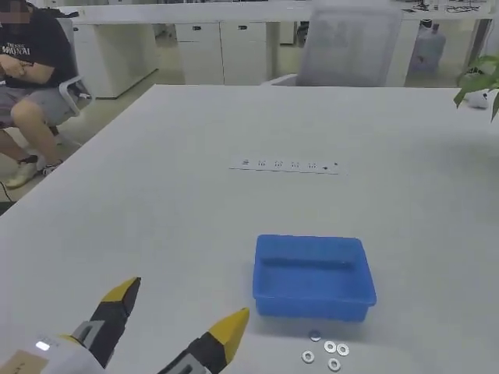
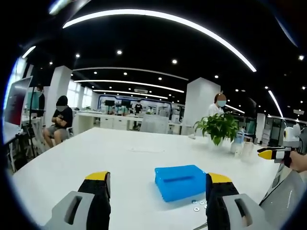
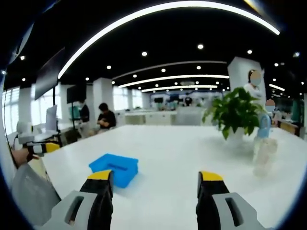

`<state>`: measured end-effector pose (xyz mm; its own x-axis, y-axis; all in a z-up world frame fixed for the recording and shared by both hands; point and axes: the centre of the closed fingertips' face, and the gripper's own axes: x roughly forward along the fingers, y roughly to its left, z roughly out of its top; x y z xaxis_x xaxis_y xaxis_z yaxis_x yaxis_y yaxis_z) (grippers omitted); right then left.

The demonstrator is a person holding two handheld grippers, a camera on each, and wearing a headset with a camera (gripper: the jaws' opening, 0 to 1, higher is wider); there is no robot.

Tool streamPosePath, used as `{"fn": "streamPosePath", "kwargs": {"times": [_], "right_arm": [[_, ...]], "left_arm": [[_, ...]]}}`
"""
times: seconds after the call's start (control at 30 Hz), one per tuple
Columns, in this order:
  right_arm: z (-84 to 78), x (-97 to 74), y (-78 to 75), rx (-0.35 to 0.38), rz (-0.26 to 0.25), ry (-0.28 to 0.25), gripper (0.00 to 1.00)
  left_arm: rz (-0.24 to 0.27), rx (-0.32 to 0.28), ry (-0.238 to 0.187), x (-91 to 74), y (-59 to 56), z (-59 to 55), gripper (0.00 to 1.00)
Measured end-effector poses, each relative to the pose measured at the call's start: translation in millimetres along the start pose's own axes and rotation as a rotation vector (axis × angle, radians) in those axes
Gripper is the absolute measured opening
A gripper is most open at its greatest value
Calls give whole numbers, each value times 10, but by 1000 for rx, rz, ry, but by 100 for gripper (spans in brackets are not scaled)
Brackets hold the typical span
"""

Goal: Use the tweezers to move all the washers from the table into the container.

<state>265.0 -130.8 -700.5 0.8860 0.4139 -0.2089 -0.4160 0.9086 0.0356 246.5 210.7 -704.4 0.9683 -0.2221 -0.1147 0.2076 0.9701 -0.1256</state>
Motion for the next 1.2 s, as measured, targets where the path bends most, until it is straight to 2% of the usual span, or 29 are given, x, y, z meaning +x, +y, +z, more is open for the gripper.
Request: {"fn": "streamPosePath", "kwargs": {"times": [0.03,0.07,0.13,0.17,0.2,0.23,0.27,0.3,0.33,0.37,0.4,0.43,0.47,0.5,0.53,0.6,0.67,0.77,0.9,0.97,1.0,1.03,1.2], "right_arm": [[-63,-5,10,5,3,42,69],[-117,5,26,-2,13,82,70],[-184,18,60,-44,36,133,72],[-240,27,105,-70,57,179,72],[-253,46,175,-112,95,197,68],[-261,56,246,-137,130,204,62],[-326,61,341,-157,182,247,54],[-356,70,431,-173,226,261,47],[-387,88,568,-159,292,272,41],[-411,100,641,-160,318,284,31],[-433,131,742,-184,362,286,25],[-460,146,818,-193,393,298,20],[-521,173,918,-199,437,327,15],[-559,199,979,-201,461,342,14],[-598,229,1017,-211,479,358,13],[-701,275,1149,-238,543,401,11],[-776,326,1237,-296,593,425,9],[-900,373,1344,-338,652,473,7],[-1040,418,1447,-383,707,522,6],[-1120,441,1479,-416,728,552,6],[-1180,439,1478,-409,719,590,6],[-1195,469,1503,-422,734,586,7],[-1305,507,1529,-473,756,631,8]], "left_arm": [[-6,-1,4,0,-2,-3,81],[-28,0,26,4,-28,-32,79],[-89,32,112,13,-94,-159,74],[-155,33,175,18,-192,-254,71],[-248,9,203,17,-346,-304,66],[-301,-12,225,13,-442,-328,61],[-365,-19,265,1,-545,-374,52],[-409,-18,289,-6,-610,-402,46],[-452,-10,319,-9,-681,-437,41],[-477,26,338,2,-709,-465,37],[-515,55,380,9,-760,-518,35],[-536,58,398,22,-801,-538,33],[-578,61,435,32,-859,-590,31],[-589,63,456,32,-871,-619,30],[-622,102,487,51,-899,-682,29],[-650,182,560,65,-895,-836,25],[-699,262,605,55,-908,-969,18],[-749,312,675,19,-927,-1135,16],[-793,401,742,-3,-898,-1320,12],[-801,399,764,4,-895,-1378,10],[-809,415,790,-4,-875,-1431,10],[-813,443,809,-8,-844,-1470,10],[-836,513,823,34,-829,-1570,5]]}}
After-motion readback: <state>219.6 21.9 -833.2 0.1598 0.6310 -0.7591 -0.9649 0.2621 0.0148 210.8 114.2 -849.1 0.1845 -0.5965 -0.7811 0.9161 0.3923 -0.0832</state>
